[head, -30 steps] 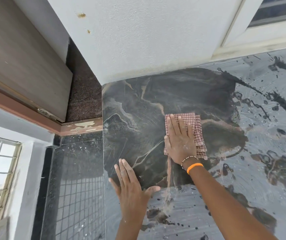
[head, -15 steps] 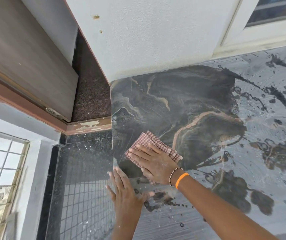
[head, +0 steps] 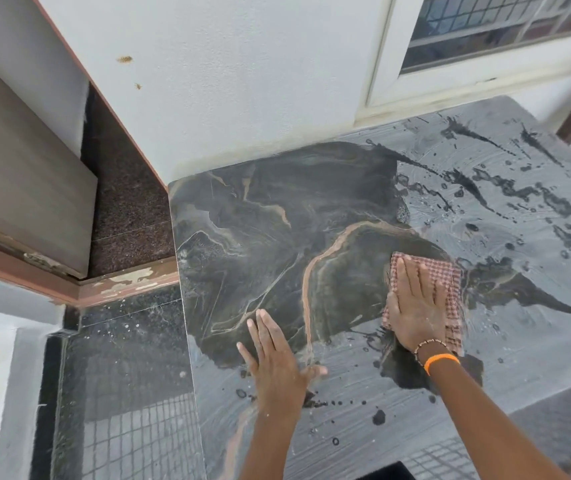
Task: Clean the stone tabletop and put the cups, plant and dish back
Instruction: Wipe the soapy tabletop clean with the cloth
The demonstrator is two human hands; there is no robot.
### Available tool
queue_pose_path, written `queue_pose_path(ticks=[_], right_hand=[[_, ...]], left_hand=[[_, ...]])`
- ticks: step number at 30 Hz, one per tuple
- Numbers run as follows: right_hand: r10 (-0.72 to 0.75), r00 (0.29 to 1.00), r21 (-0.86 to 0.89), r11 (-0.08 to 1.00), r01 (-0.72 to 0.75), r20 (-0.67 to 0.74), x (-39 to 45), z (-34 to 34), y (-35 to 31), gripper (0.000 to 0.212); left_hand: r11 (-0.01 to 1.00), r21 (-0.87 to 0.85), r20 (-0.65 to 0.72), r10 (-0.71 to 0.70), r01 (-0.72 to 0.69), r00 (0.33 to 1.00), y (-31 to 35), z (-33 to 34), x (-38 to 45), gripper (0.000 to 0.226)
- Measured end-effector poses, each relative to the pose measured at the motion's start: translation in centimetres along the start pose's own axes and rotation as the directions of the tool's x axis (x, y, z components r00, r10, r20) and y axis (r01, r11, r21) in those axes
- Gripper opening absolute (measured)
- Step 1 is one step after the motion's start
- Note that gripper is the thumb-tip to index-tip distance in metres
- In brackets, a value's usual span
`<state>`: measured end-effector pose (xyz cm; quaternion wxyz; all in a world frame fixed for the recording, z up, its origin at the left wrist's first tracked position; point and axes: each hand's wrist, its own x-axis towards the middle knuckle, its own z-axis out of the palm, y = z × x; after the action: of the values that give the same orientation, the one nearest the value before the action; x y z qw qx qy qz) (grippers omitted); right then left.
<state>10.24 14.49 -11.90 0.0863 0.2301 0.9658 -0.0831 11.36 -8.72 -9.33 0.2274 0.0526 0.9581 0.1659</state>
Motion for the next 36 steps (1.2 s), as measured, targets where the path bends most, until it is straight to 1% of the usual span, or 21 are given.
queue_pose_path(ticks=[1, 2, 5, 7, 9, 10, 11, 12, 13, 14, 16, 19, 22, 24, 27, 28, 29, 31, 32, 34, 36], right_hand=[[-0.018, 1.0, 0.008, 1.0, 0.018, 0.001, -1.3, 0.2, -1.3, 0.061], [-0.077, 0.997, 0.015, 0.997, 0.077, 0.008, -2.6, 0.4, -2.7, 0.063], [-0.345, 0.938, -0.015, 0.938, 0.346, 0.034, -4.5, 1.0, -7.2, 0.062], [-0.535, 0.838, -0.046, 0.839, 0.542, 0.104, -4.1, 1.5, -9.2, 0.062], [-0.694, 0.701, -0.042, 0.705, 0.708, 0.165, -2.0, 1.6, -9.6, 0.061], [-0.737, 0.654, -0.038, 0.658, 0.752, 0.171, -0.7, 1.4, -9.1, 0.061], [-0.759, 0.629, -0.039, 0.633, 0.773, 0.168, 0.7, 1.0, -8.4, 0.06], [-0.762, 0.629, -0.036, 0.632, 0.774, 0.157, 2.1, 0.5, -7.3, 0.061], [-0.746, 0.65, -0.034, 0.653, 0.757, 0.145, 3.5, -0.1, -5.9, 0.061], [-0.72, 0.682, -0.033, 0.684, 0.728, 0.129, 5.0, -0.6, -4.2, 0.061], [-0.643, 0.76, -0.037, 0.761, 0.648, 0.092, 8.0, -1.5, 0.3, 0.061], [-0.5, 0.864, -0.047, 0.864, 0.502, 0.052, 11.5, -3.1, 7.7, 0.059], [-0.298, 0.954, -0.023, 0.954, 0.298, 0.029, 13.7, -4.5, 15.4, 0.064], [-0.161, 0.987, 0.024, 0.987, 0.161, 0.013, 13.4, -4.9, 19.0, 0.067], [-0.032, 0.999, 0.051, 0.998, 0.032, -0.017, 10.6, -4.2, 19.4, 0.067], [-0.032, 0.999, 0.05, 0.998, 0.033, -0.025, 9.4, -4.0, 18.3, 0.066], [-0.072, 0.997, 0.043, 0.996, 0.074, -0.037, 8.3, -3.7, 17.0, 0.065], [-0.246, 0.969, 0.017, 0.969, 0.247, -0.037, 6.5, -3.3, 13.9, 0.064], [-0.353, 0.935, 0.01, 0.936, 0.353, -0.022, 6.0, -3.0, 12.3, 0.063], [-0.556, 0.83, -0.003, 0.831, 0.556, 0.043, 6.4, -2.6, 9.4, 0.062], [-0.716, 0.685, 0.024, 0.694, 0.72, 0.136, 8.7, -2.5, 6.9, 0.061]], left_hand=[[1.0, 0.018, 0.002, -0.013, 0.013, 1.0, 0.0, 0.1, 0.1, 0.136], [0.999, 0.035, 0.004, -0.025, 0.025, 1.0, 0.1, 0.1, 0.3, 0.135], [0.994, 0.077, -0.014, -0.08, 0.081, 0.997, 0.6, 0.4, 0.4, 0.127], [0.988, 0.097, -0.05, -0.113, 0.117, 0.992, 1.0, 0.7, 0.4, 0.123], [0.982, 0.1, -0.068, -0.151, 0.157, 0.986, 1.9, 0.7, 0.5, 0.127], [0.983, 0.089, -0.073, -0.157, 0.163, 0.985, 2.6, 0.6, 0.6, 0.126], [0.985, 0.071, -0.073, -0.153, 0.158, 0.986, 3.5, 0.6, 0.6, 0.124], [0.988, 0.05, -0.065, -0.145, 0.148, 0.987, 4.7, 0.5, 0.7, 0.123], [0.99, 0.034, -0.054, -0.133, 0.135, 0.99, 6.0, 0.6, 0.9, 0.128], [0.993, 0.032, -0.036, -0.115, 0.116, 0.993, 7.5, 0.9, 1.2, 0.135], [0.996, 0.062, -0.016, -0.067, 0.068, 0.998, 11.0, 1.9, 2.4, 0.137], [0.994, 0.106, 0.011, -0.01, 0.009, 1.0, 15.5, 3.0, 4.4, 0.132], [0.988, 0.153, 0.036, -0.016, 0.01, 0.999, 18.6, 4.1, 6.0, 0.13], [0.988, 0.148, 0.048, -0.04, 0.033, 0.998, 19.7, 4.5, 6.6, 0.131], [0.987, 0.134, 0.051, -0.094, 0.087, 0.994, 20.4, 4.6, 7.2, 0.136], [0.986, 0.127, 0.054, -0.112, 0.105, 0.992, 20.6, 4.5, 7.3, 0.138], [0.985, 0.117, 0.054, -0.131, 0.124, 0.99, 20.9, 4.5, 7.4, 0.139], [0.982, 0.096, 0.035, -0.169, 0.165, 0.985, 21.2, 4.4, 7.2, 0.141], [0.978, 0.085, 0.015, -0.191, 0.189, 0.981, 21.4, 4.4, 7.0, 0.141], [0.968, 0.061, -0.021, -0.244, 0.245, 0.97, 21.5, 4.6, 6.5, 0.139], [0.956, 0.039, -0.023, -0.291, 0.292, 0.956, 21.6, 4.8, 6.1, 0.135]])
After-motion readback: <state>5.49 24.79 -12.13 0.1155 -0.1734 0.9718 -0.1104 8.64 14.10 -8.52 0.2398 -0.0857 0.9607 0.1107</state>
